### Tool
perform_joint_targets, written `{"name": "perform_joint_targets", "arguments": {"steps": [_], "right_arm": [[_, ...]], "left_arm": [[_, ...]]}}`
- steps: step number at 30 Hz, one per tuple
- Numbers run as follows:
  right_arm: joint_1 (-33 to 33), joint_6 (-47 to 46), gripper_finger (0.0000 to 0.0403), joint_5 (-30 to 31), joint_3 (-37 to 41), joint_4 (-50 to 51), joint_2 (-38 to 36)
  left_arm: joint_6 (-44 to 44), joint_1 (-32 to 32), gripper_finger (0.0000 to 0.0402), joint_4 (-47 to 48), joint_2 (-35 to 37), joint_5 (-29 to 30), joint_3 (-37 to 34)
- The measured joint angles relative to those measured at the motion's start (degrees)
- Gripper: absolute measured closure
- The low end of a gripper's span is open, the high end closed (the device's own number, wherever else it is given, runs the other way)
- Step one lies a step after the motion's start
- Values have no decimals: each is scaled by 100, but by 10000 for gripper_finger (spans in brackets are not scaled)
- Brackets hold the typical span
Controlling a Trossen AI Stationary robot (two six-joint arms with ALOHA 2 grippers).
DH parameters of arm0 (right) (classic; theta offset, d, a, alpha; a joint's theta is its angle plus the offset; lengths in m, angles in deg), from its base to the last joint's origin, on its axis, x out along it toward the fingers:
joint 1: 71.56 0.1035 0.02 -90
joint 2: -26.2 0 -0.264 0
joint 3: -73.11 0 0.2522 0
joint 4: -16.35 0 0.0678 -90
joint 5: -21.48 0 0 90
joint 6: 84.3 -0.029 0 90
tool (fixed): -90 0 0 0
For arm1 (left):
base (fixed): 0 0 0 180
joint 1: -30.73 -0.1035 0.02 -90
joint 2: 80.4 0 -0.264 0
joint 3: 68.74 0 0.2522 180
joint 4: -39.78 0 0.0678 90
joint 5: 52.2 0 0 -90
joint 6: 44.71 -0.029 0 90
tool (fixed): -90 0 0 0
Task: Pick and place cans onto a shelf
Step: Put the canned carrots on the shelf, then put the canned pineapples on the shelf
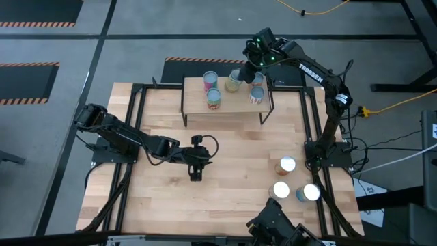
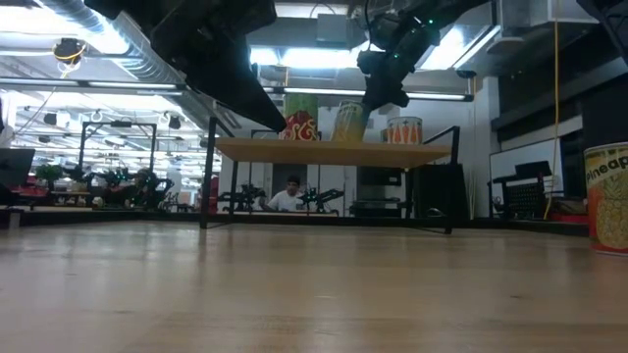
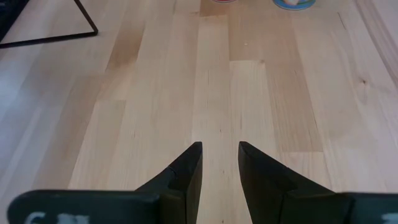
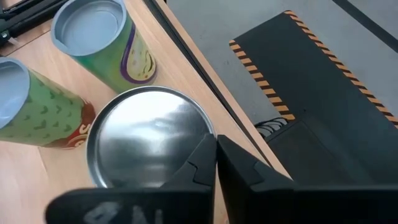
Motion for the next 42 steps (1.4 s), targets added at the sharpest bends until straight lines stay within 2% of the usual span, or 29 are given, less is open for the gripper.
{"name": "perform_joint_targets", "arguments": {"steps": [16, 26, 32, 37, 42], "right_arm": [[0, 2, 379, 32, 4, -268, 13], [0, -2, 317, 29, 7, -344, 15], [-9, 0, 309, 18, -276, -281, 15], [-9, 21, 309, 13, -1130, 443, 15], [206, 293, 309, -9, -2124, 2107, -9]], "left_arm": [[0, 0, 305, 0, -2, 0, 0], [-2, 0, 305, 0, -2, 1, 0], [-2, 0, 305, 1, -2, 1, 0], [-2, 0, 305, 1, -2, -1, 0], [-2, 0, 305, 1, -2, 1, 0]]}}
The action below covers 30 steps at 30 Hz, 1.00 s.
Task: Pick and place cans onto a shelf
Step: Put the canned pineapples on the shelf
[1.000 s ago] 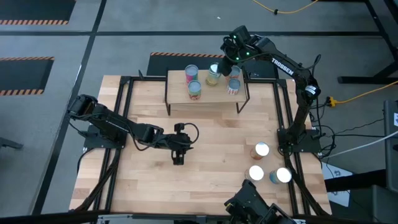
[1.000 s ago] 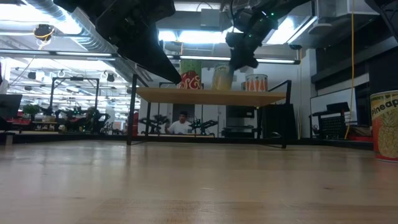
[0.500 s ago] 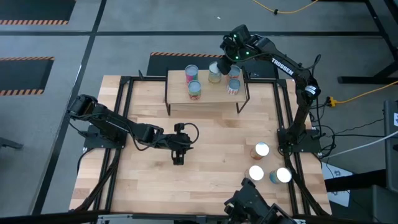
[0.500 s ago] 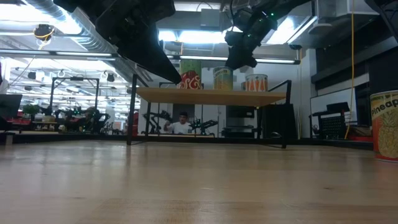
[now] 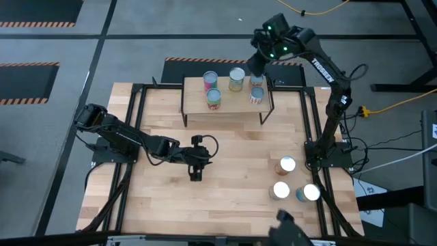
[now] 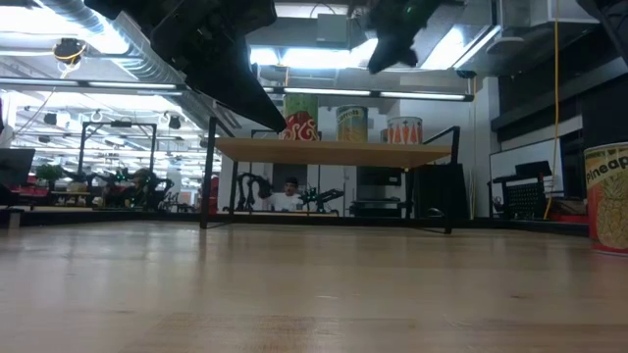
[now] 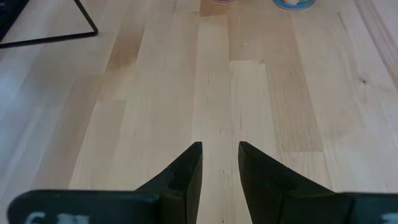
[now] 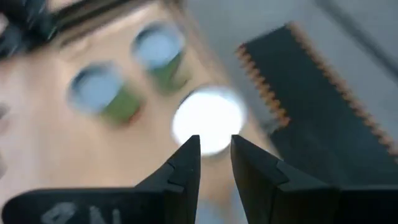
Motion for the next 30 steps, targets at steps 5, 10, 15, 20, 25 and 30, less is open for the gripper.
{"name": "perform_joint_targets", "arguments": {"steps": [5, 10, 15, 20, 25, 30], "right_arm": [[585, 155, 309, -24, -168, 1430, -311], [1539, -49, 309, 69, 478, 1674, -898], [2672, -469, 309, 606, 1827, 1337, -1766], [3573, -1238, 309, 823, 3467, 1066, -2727], [4128, -1906, 309, 844, 4976, 618, -3586], [4268, -2282, 309, 841, 6179, 233, -4162]], "left_arm": [[2, 0, 305, -1, 0, 0, 0], [7, 0, 305, -2, 0, 0, 0], [12, 0, 305, -2, 0, -2, 0], [9, 0, 305, -2, 0, 0, 0], [7, 0, 305, -1, 0, 0, 0], [9, 0, 305, 0, 0, -1, 0]]}}
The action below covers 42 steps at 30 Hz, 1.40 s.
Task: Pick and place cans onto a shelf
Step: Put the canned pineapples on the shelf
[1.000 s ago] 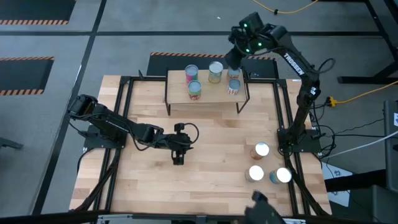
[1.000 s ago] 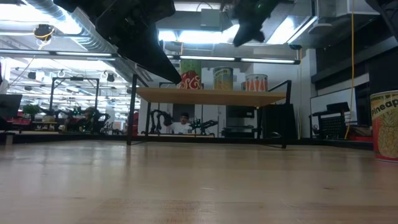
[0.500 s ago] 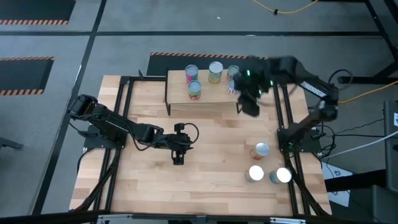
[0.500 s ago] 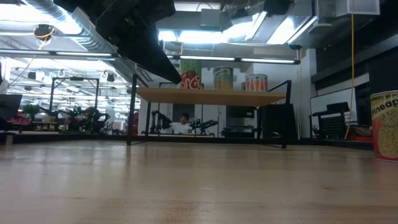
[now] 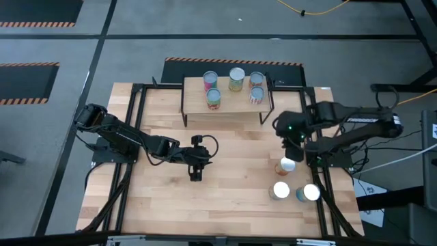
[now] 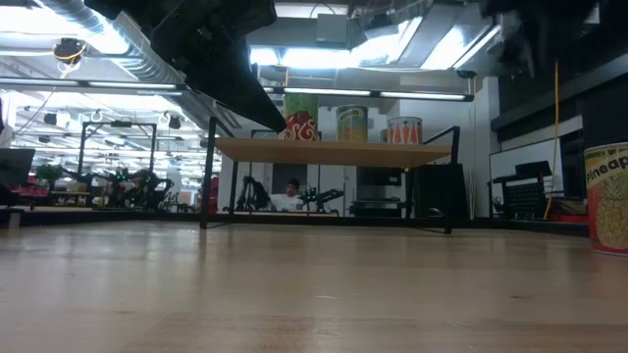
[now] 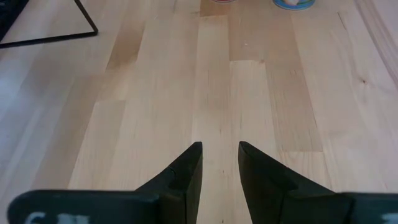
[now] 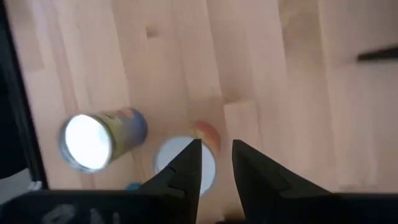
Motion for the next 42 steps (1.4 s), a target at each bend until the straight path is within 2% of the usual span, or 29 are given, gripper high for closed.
{"name": "perform_joint_targets", "arguments": {"steps": [7, 14, 42], "right_arm": [[0, -286, 309, -40, 1244, -400, -264], [-2, -299, 309, -405, 1938, -699, -233], [-2, -286, 309, -265, 2246, -974, -229]], "left_arm": [[-4, 0, 305, 0, 0, 1, 0], [-4, 0, 305, 0, 0, 0, 0], [-5, 0, 305, 0, 0, 0, 0]]}}
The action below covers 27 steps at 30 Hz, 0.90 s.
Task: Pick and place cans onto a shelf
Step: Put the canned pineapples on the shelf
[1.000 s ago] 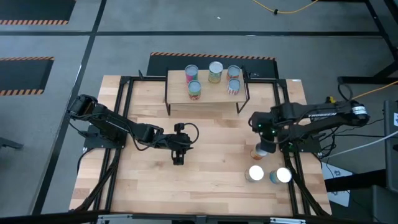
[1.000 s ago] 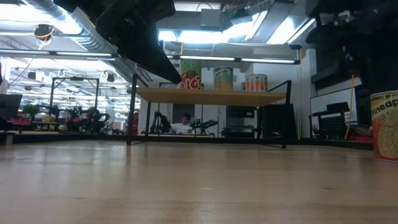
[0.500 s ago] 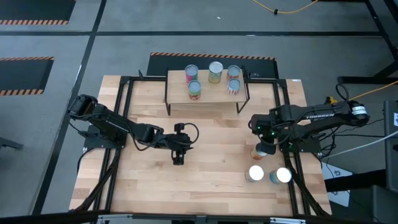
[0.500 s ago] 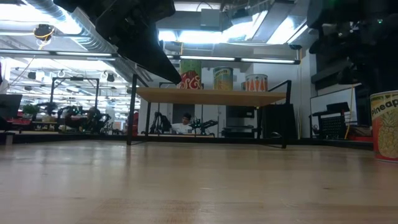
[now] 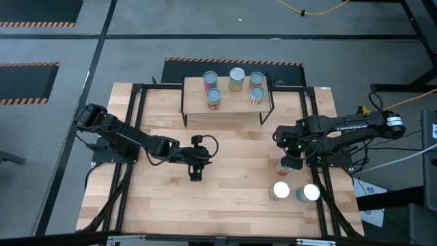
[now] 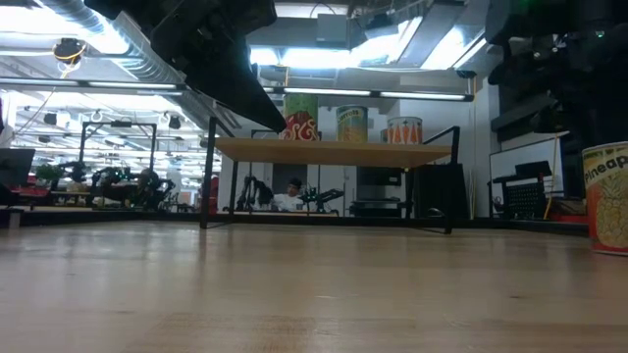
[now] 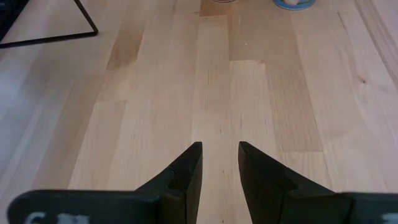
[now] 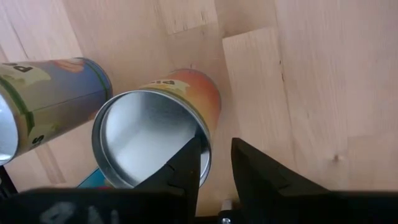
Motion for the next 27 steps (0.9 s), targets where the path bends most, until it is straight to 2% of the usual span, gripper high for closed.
{"name": "perform_joint_targets", "arguments": {"steps": [9, 23, 27], "right_arm": [[0, 17, 314, -12, 4, -4, 0], [-1, 39, 395, -10, 4, -17, 2], [-2, 31, 395, -7, 4, -15, 2]], "left_arm": [[1, 1, 305, 0, 0, 1, 0], [-1, 1, 305, 0, 0, 1, 0], [0, 2, 305, 0, 0, 1, 0]]}}
